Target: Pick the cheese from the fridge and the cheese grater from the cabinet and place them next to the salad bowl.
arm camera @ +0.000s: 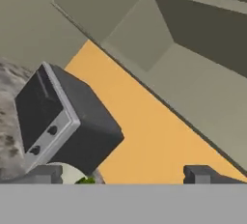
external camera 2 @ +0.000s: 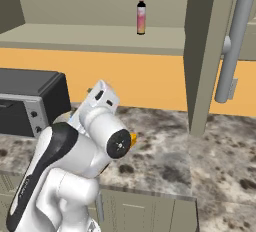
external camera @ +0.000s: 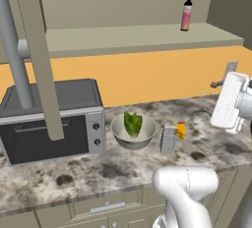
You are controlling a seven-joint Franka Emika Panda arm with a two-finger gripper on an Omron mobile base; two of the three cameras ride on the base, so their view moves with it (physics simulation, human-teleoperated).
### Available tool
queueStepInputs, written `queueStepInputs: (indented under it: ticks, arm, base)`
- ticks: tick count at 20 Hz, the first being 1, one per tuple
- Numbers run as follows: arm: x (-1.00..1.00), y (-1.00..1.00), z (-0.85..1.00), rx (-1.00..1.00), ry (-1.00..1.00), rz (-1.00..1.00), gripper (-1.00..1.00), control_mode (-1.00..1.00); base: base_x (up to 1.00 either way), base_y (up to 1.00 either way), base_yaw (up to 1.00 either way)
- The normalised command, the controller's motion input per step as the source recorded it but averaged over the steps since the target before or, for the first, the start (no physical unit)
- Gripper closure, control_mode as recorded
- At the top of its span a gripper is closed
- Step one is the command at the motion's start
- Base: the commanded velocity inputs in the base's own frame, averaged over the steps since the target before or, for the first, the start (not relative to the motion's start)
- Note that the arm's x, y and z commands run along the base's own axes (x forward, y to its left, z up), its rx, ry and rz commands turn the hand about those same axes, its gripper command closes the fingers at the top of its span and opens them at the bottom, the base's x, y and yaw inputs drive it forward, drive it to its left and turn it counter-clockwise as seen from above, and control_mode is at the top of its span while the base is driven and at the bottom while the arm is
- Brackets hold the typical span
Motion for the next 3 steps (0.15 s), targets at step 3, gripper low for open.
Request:
queueStepInputs:
  ticks: [3]
  arm:
    - [-0.65, -0.5, 0.58, 0.0, -0.15, 0.0, -1.0, -1.0]
  base:
    - [0.0, 0.0, 0.0]
